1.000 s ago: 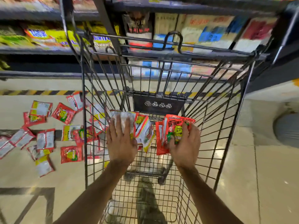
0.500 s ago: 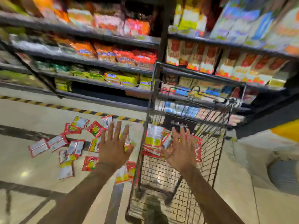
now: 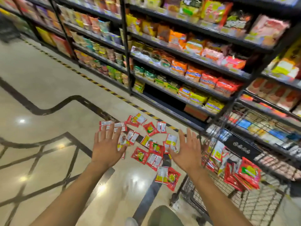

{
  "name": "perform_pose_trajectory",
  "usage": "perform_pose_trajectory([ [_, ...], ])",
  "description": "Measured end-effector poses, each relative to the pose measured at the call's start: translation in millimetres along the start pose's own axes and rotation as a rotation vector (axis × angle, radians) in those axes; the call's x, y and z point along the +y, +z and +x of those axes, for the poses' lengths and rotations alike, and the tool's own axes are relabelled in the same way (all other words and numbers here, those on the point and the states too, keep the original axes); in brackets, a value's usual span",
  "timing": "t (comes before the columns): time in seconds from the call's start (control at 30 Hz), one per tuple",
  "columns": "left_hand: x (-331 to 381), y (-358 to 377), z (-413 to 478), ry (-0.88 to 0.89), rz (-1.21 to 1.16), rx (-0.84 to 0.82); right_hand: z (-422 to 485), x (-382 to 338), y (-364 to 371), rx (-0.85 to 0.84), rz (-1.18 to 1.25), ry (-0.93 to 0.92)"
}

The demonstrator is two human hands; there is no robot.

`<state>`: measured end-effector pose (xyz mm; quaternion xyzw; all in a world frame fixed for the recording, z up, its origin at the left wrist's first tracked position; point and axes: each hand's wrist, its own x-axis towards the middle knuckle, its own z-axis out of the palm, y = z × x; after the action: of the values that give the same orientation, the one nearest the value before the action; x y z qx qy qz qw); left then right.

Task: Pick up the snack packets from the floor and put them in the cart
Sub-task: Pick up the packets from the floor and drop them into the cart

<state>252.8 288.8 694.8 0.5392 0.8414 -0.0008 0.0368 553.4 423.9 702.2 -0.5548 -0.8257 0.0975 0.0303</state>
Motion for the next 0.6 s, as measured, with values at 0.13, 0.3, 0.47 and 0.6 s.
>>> perform_pose_trajectory([
  [0.13,-54,-1,-15,-0.108,-0.040,-0.006,0,-56,19,-0.069,-0.014,-0.073],
  [0.3,-85,12,-12,-0.137,-0.064,-0.054,12,-94,40,-0.122,-0.034,-0.114],
  [0.47,-91,27,20,-0.113,-0.066,-0.105,39,-114,60,-0.159,-0.020,-0.103],
  [0.6,-93,40,58,-0.078,-0.069,-0.134,70,-116,82,-0.208,-0.009,-0.104],
])
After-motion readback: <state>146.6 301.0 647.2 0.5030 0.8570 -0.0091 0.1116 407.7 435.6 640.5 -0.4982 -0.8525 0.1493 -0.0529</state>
